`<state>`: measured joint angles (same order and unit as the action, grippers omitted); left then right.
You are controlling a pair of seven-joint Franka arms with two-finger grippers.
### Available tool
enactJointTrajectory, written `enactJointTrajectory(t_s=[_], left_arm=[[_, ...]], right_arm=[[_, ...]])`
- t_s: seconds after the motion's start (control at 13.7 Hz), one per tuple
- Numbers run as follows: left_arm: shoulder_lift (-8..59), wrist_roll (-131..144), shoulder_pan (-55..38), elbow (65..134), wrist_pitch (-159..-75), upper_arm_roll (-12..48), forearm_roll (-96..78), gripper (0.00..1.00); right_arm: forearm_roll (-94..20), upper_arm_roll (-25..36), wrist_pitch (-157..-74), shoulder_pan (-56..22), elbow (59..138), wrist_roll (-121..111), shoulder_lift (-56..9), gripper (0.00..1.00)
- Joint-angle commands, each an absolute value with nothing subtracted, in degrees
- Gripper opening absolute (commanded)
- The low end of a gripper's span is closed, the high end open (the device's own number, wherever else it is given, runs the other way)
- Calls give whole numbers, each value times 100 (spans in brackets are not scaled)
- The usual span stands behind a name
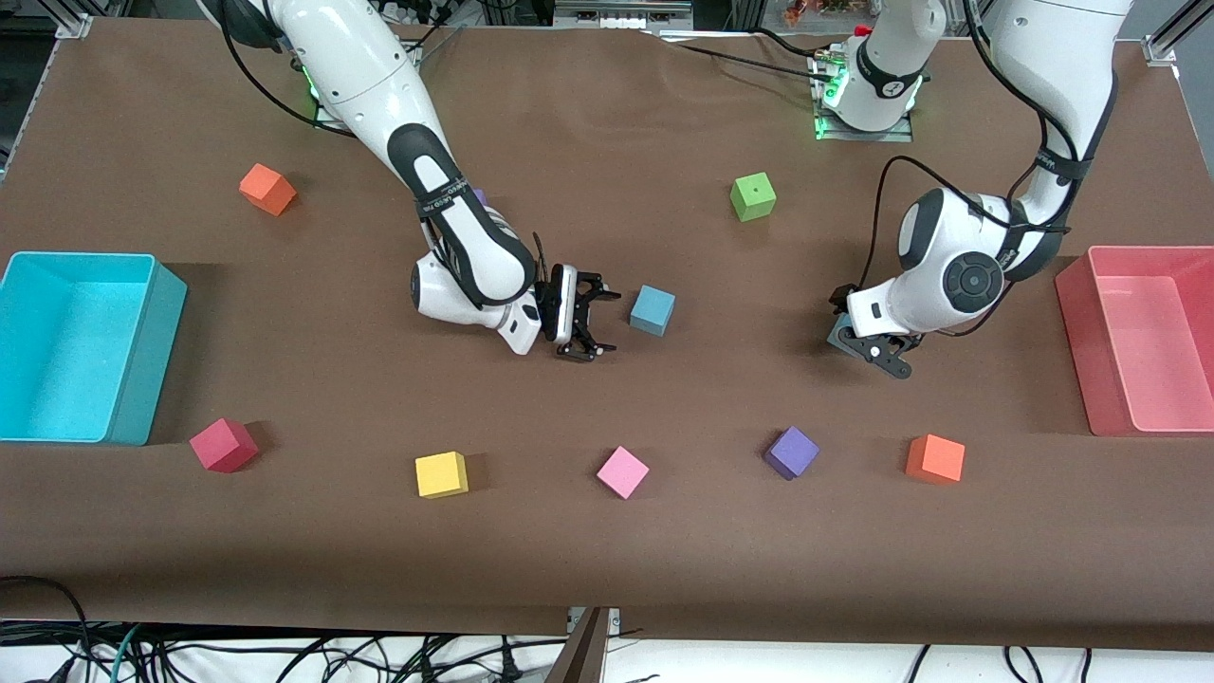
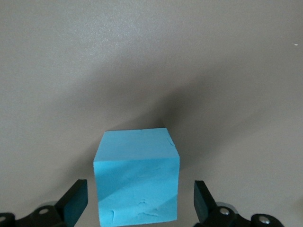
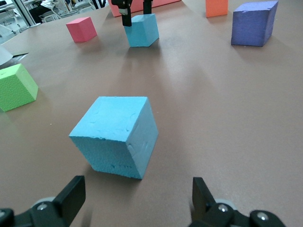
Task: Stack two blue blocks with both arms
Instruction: 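Carry the held cyan cube with the left gripper onto the placed cube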
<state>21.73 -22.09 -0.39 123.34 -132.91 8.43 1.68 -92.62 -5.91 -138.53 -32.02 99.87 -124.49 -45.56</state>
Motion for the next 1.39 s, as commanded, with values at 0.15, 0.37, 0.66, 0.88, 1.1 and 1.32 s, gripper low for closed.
enactJointTrajectory(t_s=[0.15,0.37,0.66,0.88,1.1,1.32], left_arm=[[2188,-2276,0,12340,-13351,870,281,31],[2180,-2241,0,12322,-13316,870,281,21],[2022,-1865,-96,11973,-12669,984,281,18],[1960,-1154,-202,11322,-11544,1361,281,19],[1951,-450,-202,10987,-11137,1792,273,19],[2021,409,-342,10688,-11118,2100,63,19]], right_arm=[[-9404,-633,-13781,-3199,10107,-12648,-4509,100],[-9404,-642,-13781,-3234,10107,-12656,-4509,100],[-9396,-800,-13781,-3226,10090,-12656,-4509,100],[-9396,-800,-13781,-3234,10099,-12743,-4509,100],[-9396,-800,-13781,-3226,10099,-12832,-4509,100],[-9396,-800,-13781,-3226,10099,-12832,-4509,100]])
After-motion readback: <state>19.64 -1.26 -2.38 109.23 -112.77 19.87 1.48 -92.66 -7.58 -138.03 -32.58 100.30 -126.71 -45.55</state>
